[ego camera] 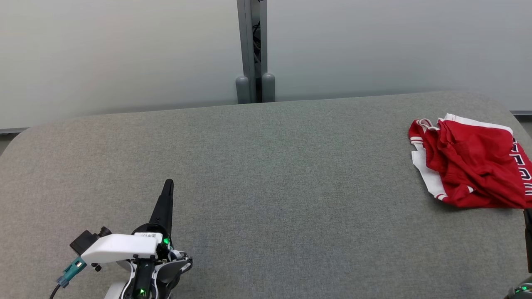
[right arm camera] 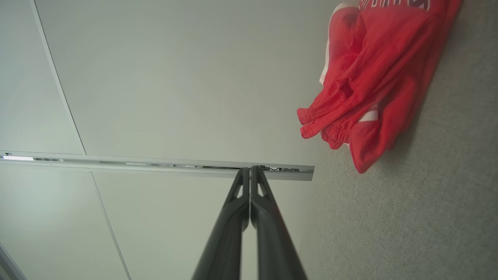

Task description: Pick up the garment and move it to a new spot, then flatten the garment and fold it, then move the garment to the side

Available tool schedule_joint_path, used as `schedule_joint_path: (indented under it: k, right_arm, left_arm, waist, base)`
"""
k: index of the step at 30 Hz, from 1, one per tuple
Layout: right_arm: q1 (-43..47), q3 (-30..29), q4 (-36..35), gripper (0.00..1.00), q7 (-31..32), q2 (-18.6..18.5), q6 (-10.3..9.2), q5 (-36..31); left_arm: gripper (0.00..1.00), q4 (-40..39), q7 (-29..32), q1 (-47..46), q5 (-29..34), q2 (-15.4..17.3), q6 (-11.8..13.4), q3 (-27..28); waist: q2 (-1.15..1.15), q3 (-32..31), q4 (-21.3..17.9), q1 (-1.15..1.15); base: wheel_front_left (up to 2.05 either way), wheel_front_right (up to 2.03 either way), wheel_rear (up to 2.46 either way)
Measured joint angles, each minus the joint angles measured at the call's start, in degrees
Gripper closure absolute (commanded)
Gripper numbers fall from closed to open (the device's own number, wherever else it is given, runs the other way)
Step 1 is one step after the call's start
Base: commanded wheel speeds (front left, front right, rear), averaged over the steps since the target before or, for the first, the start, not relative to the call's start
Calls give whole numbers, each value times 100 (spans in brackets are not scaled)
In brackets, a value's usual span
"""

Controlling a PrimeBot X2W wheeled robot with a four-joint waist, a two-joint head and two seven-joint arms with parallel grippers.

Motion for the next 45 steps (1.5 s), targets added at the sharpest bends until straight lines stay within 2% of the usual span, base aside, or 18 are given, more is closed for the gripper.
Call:
schedule_joint_path:
  k: [45]
  right_arm:
    - [1,1,-1,100,0,0,0,0]
  left_arm:
    - [100,0,1,0,0,0,0,0]
  waist:
    - [0,0,0,0]
  base:
    - [0,0,0]
